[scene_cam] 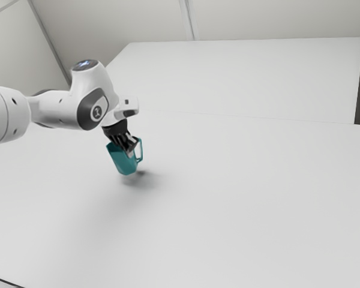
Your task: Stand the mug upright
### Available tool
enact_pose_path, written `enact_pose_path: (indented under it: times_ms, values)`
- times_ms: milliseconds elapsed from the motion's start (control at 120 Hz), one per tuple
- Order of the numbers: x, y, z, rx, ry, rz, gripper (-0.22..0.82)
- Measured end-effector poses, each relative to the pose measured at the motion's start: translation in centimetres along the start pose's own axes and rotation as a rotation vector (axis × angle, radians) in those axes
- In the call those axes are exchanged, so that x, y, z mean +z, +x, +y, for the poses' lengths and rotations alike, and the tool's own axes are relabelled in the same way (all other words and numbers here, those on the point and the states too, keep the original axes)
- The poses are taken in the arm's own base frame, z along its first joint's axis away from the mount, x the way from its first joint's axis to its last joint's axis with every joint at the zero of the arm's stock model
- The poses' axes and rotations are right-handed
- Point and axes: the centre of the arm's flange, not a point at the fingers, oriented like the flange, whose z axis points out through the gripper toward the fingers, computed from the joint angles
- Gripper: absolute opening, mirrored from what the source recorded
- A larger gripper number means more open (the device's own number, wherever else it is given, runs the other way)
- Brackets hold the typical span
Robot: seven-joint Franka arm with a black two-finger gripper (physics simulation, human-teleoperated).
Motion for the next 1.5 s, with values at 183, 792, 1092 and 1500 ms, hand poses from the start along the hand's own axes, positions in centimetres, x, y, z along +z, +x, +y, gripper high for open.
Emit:
enact_pose_path:
  times_ms: [183, 792, 1092, 1500]
  values:
    - [0.3, 0.9, 2.0, 0.021, 0.007, 0.003, -0.18]
    - [3.2, 1.4, 1.3, -0.035, -0.003, -0.037, -0.03]
    - [1.3, 1.2, 1.4, -0.026, -0.009, -0.016, 0.44]
    - [-11.6, 0.5, -0.9, -0.019, 0.024, 0.081, 0.58]
